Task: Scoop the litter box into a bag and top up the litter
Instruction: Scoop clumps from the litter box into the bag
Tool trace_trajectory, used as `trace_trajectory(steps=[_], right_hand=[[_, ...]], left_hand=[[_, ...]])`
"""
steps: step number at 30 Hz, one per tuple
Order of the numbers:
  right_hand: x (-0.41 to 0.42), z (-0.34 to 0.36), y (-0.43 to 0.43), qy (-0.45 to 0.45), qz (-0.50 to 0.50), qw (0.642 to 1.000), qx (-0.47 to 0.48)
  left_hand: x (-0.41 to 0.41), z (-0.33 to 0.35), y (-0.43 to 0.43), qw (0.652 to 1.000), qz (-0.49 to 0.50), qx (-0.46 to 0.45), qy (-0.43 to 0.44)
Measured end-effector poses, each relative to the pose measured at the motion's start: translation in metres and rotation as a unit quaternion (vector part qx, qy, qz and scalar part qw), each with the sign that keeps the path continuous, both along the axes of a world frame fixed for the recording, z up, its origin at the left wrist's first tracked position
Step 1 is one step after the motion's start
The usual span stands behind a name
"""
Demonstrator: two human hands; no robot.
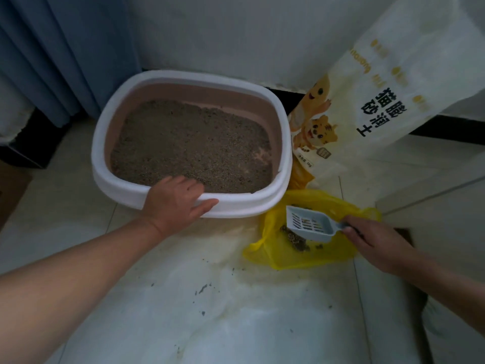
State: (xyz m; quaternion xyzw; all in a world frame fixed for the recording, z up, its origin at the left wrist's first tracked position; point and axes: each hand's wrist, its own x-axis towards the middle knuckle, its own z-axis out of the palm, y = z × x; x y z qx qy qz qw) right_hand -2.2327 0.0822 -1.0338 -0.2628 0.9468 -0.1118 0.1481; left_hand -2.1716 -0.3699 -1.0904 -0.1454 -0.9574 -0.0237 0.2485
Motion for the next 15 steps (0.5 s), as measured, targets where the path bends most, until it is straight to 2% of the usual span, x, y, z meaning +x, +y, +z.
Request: trace_trajectory(steps=[9, 15], right_hand=[[0.006, -0.005, -0.018, -0.113, -0.149, 0.982, -0.042], [0.009, 0.002, -0.028, -0.215, -0.233, 0.944, -0.09]], left_hand=[[0.0, -0.001, -0.001, 1.0, 0.0, -0.001, 0.0], [0.001, 0.0, 0.0, 1.0, 0.003, 0.007, -0.013]])
